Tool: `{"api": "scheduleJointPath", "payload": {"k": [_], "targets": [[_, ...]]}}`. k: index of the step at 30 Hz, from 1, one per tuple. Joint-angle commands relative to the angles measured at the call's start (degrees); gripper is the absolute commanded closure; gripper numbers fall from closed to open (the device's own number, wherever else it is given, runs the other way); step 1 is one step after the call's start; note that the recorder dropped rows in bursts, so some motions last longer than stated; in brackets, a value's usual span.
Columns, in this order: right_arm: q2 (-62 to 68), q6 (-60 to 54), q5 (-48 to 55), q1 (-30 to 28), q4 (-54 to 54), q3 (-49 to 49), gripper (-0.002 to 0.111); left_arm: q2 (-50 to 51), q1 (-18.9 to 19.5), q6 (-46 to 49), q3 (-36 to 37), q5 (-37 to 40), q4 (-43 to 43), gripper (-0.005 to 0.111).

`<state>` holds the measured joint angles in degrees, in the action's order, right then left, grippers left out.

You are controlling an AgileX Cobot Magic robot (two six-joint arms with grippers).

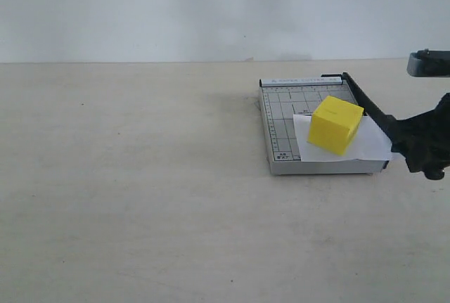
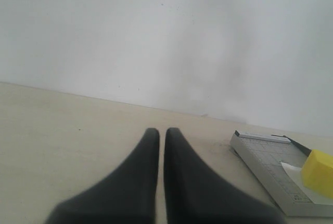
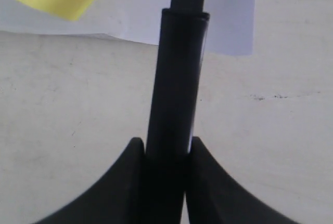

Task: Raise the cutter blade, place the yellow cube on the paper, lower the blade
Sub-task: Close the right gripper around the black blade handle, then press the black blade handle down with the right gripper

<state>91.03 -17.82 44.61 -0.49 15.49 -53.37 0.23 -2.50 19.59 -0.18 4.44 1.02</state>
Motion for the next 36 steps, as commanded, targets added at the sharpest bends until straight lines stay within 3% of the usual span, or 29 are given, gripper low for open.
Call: {"api": "scheduleJointPath", "payload": {"k": [1, 14, 36], "targets": [[0.4, -2.3, 3.2, 0.5, 3.7, 3.2, 0.108, -0.2, 0.2, 0.1, 0.2, -0.1, 0.1, 0.102], [0.4, -3.9, -2.7, 0.5, 3.9, 8.6, 0.108, -0.2, 0.2, 0.1, 0.2, -0.1, 0.1, 0.102], [0.5, -5.8, -4.6, 0.5, 4.9, 8.9, 0.108, -0.2, 0.2, 0.1, 0.2, -0.1, 0.1, 0.102]]}}
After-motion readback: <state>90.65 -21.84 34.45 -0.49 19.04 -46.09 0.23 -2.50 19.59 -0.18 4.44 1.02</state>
